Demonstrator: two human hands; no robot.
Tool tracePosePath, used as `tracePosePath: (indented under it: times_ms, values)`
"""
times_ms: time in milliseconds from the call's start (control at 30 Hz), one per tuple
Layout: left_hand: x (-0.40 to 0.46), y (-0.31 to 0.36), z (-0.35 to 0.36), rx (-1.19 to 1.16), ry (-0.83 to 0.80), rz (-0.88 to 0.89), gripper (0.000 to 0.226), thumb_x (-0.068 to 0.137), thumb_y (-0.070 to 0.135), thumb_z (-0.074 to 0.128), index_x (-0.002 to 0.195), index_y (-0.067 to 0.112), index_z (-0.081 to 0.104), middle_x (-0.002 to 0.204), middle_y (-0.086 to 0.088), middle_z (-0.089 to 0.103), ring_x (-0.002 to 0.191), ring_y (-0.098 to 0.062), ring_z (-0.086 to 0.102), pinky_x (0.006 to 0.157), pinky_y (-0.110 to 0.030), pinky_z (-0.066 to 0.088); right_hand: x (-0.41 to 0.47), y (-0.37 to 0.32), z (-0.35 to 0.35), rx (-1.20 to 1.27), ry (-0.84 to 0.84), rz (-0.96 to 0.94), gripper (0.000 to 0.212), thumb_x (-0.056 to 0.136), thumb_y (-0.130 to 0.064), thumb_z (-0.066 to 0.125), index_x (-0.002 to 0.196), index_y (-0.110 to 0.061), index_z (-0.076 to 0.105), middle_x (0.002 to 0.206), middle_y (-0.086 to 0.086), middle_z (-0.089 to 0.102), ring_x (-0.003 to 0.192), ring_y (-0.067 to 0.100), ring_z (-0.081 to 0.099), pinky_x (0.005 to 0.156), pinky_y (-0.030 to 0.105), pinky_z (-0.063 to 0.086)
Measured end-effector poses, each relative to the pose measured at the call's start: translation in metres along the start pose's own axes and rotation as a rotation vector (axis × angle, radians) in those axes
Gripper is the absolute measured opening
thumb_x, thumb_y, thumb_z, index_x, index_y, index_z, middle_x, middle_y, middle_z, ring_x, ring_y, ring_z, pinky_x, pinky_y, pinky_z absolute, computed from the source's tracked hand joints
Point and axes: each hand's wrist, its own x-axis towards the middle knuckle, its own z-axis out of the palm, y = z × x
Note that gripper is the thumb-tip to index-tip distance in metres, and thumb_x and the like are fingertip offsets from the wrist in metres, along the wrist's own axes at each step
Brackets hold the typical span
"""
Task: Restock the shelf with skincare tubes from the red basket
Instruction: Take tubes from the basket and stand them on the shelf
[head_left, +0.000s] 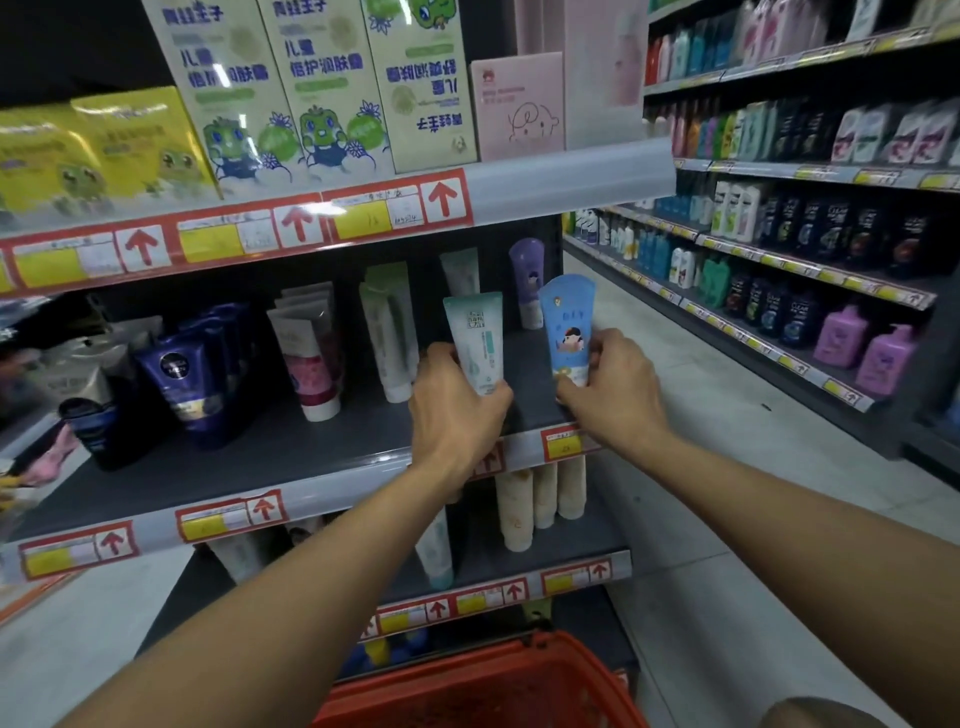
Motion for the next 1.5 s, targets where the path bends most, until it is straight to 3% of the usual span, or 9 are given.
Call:
tracePosePath:
  times_ms: [67, 167, 300, 467, 600, 867, 1100, 1500]
  values:
    - [0.001, -0.004, 0.006, 0.013, 0.015, 0.005, 0.049, 0.08, 0.035, 0.079, 0.116, 0.02, 0.051, 0.116, -0.003, 0.063, 0.106, -0.026, 0.066, 0.075, -0.036, 0.055, -0.001, 0.005, 0.007, 0.004, -0.005, -0.005, 0.049, 0.077, -0.037, 0.08, 0.116, -0.02, 0.055, 0.104, 0.001, 0.06, 0.086, 0.016, 0.059, 0.058, 0.023, 0.039]
    - [0.0, -0.008, 0.011, 0.023, 0.038, 0.032, 0.05, 0.081, 0.039, 0.077, 0.12, 0.021, 0.05, 0.117, -0.003, 0.061, 0.107, -0.027, 0.064, 0.085, -0.045, 0.057, -0.002, 0.008, 0.01, 0.033, 0.001, -0.012, 0.052, 0.077, -0.037, 0.081, 0.119, -0.021, 0.054, 0.107, 0.0, 0.061, 0.088, 0.014, 0.062, 0.058, 0.02, 0.043]
    - [-0.005, -0.014, 0.016, 0.042, 0.069, 0.059, 0.065, 0.077, 0.047, 0.082, 0.126, 0.019, 0.049, 0.123, -0.002, 0.054, 0.112, -0.025, 0.061, 0.089, -0.044, 0.055, -0.005, 0.004, 0.006, 0.022, 0.002, -0.014, 0.057, 0.074, -0.037, 0.08, 0.12, -0.021, 0.052, 0.11, 0.001, 0.066, 0.094, 0.019, 0.065, 0.073, 0.038, 0.058]
    - [0.004, -0.018, 0.022, 0.231, -0.014, -0.045, 0.05, 0.081, 0.051, 0.079, 0.114, 0.019, 0.06, 0.113, -0.004, 0.071, 0.103, -0.03, 0.07, 0.067, -0.033, 0.048, 0.004, 0.0, 0.007, -0.145, -0.093, 0.021, 0.048, 0.077, -0.039, 0.081, 0.113, -0.018, 0.058, 0.104, 0.005, 0.068, 0.091, 0.026, 0.064, 0.065, 0.034, 0.052]
    - [0.026, -0.013, 0.031, 0.285, -0.053, -0.122, 0.056, 0.075, 0.056, 0.081, 0.115, 0.021, 0.062, 0.115, -0.004, 0.071, 0.103, -0.029, 0.069, 0.069, -0.036, 0.052, 0.025, -0.004, 0.009, -0.178, -0.185, 0.086, 0.052, 0.076, -0.042, 0.083, 0.117, -0.018, 0.061, 0.108, 0.006, 0.069, 0.094, 0.028, 0.067, 0.072, 0.037, 0.058]
    - [0.081, -0.016, 0.058, 0.343, -0.07, -0.182, 0.067, 0.074, 0.053, 0.087, 0.125, 0.016, 0.062, 0.125, -0.008, 0.069, 0.113, -0.031, 0.068, 0.071, -0.035, 0.05, 0.07, -0.001, 0.034, -0.191, -0.209, 0.112, 0.057, 0.078, -0.036, 0.085, 0.126, -0.014, 0.063, 0.117, 0.01, 0.07, 0.104, 0.03, 0.068, 0.079, 0.039, 0.059]
    - [0.113, -0.028, 0.076, 0.334, -0.055, -0.181, 0.071, 0.075, 0.051, 0.087, 0.128, 0.013, 0.061, 0.13, -0.009, 0.068, 0.119, -0.032, 0.066, 0.074, -0.035, 0.047, 0.103, 0.006, 0.061, -0.213, -0.193, 0.107, 0.057, 0.078, -0.038, 0.083, 0.124, -0.01, 0.065, 0.114, 0.015, 0.067, 0.1, 0.035, 0.067, 0.069, 0.034, 0.049]
    - [0.141, -0.04, 0.096, 0.353, -0.021, -0.175, 0.067, 0.077, 0.05, 0.083, 0.127, 0.014, 0.058, 0.129, -0.009, 0.067, 0.118, -0.032, 0.065, 0.072, -0.034, 0.043, 0.135, 0.011, 0.092, -0.187, -0.188, 0.135, 0.064, 0.076, -0.037, 0.087, 0.127, -0.008, 0.062, 0.117, 0.016, 0.064, 0.103, 0.037, 0.066, 0.079, 0.043, 0.058]
